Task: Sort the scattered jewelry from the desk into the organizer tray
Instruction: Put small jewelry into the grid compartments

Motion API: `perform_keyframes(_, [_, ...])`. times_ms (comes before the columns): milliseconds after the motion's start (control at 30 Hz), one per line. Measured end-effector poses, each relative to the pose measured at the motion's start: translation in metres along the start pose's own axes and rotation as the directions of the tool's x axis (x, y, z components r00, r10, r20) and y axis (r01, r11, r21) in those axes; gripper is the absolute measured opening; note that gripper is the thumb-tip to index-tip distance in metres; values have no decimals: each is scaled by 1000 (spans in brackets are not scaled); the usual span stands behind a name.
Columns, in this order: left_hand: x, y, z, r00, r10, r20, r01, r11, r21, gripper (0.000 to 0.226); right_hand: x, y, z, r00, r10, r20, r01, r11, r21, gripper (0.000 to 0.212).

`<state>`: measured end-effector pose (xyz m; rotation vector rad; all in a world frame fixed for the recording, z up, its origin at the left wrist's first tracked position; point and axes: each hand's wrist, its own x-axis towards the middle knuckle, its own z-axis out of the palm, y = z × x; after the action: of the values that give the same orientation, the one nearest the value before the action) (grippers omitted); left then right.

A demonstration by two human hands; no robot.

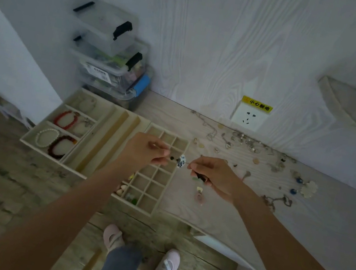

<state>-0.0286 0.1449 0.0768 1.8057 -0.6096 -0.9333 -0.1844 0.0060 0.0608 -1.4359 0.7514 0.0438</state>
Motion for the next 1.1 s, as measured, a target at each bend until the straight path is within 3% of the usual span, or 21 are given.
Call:
perform_keyframes(167, [-20,-17,-21,999,-17,45,7,981,195,14,1,3,23,1000,0,-2,0,993,-120,12])
perform_keyframes(467, [-32,-35,-54,998,-48,-37,51,994,95,7,6,0,62,996,-63,-56,51,979,-197,13])
perform_keyframes(633, [-21,-42,-81,994,-99,-53,100,995,18,17,19,-9,90,995,-72,-75,36,915,-402,20])
perform_keyframes(733, [-15,-44,-100,997,-64,-47,67,995,68,20,29,-13,106,992,-106,-74,64,899,-432,20])
perform_keyframes(900, [-5,-47,-113,997,-12,-77,33,961,275,4,42,-15,119,977,-89,-193,10,926,-378,7])
perform_keyframes(1033, [3,-48,-118,999,32,-29,-16,904,427,15,52,-17,129,964,-60,-259,-55,908,-415,25])
perform_keyframes(1100, [7,-48,-116,999,38,-4,-32,882,471,13,57,-17,133,958,-59,-282,-72,898,-433,19])
